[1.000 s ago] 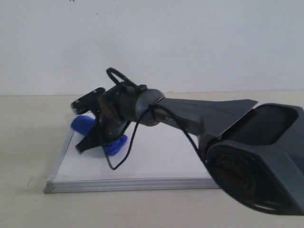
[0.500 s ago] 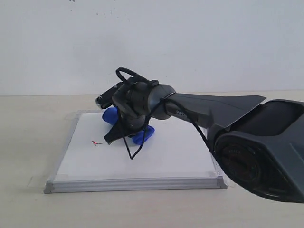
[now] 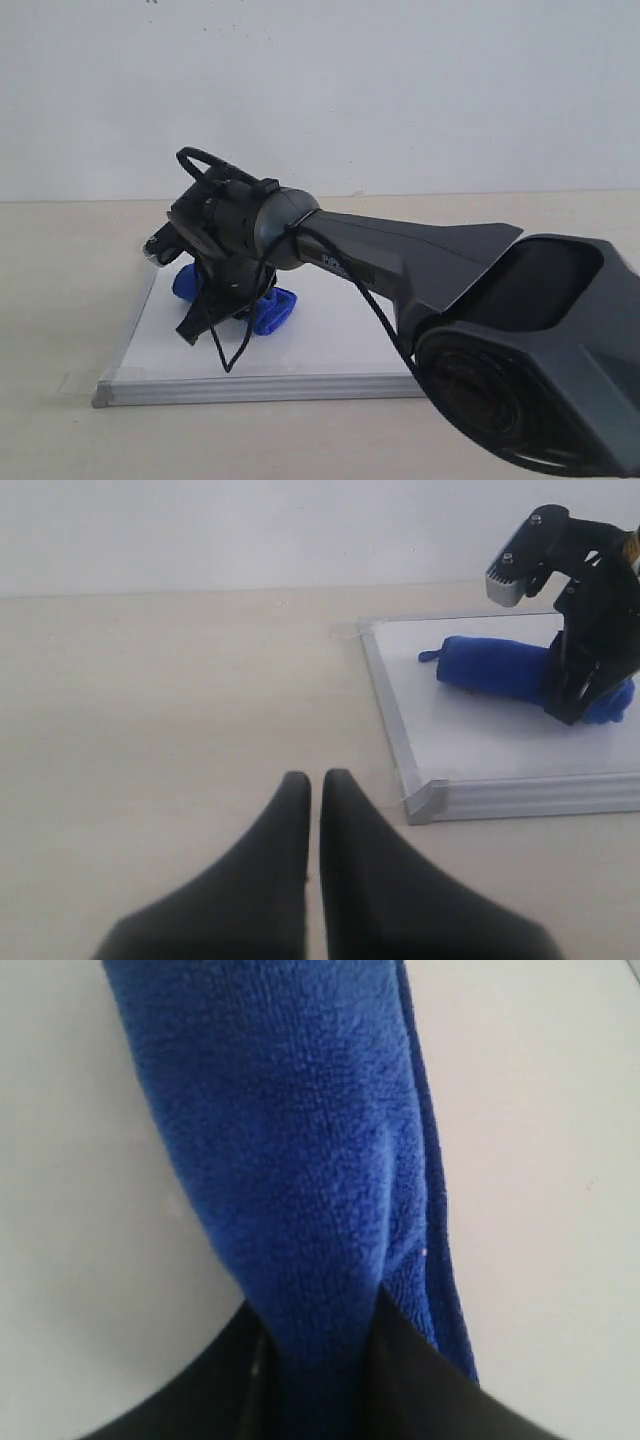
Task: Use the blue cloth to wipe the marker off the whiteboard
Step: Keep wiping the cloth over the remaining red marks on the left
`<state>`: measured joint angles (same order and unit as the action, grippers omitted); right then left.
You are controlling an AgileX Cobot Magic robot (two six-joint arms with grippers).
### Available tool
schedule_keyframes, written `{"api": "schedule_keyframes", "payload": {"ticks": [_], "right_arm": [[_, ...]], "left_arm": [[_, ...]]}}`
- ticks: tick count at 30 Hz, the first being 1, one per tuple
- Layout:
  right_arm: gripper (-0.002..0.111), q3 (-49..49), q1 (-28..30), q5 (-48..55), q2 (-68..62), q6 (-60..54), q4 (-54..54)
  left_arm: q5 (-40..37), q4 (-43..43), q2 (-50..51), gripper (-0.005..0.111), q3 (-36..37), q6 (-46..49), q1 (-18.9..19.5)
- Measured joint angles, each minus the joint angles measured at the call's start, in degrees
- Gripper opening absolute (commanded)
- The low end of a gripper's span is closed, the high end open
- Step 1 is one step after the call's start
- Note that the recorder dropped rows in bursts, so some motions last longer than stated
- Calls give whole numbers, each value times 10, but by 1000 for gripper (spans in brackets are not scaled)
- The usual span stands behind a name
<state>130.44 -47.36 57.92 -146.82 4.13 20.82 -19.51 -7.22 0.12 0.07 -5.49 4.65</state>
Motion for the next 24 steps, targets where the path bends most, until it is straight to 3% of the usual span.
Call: {"api": "schedule_keyframes", "payload": {"ticks": [8,24], "right_arm": [[0,80,4,15,-5,-7,-2],[0,82,15,-105,-61,9,-48]], "left_arm": [[0,0,0,4,0,0,0],[0,0,0,4,0,0,0]]}}
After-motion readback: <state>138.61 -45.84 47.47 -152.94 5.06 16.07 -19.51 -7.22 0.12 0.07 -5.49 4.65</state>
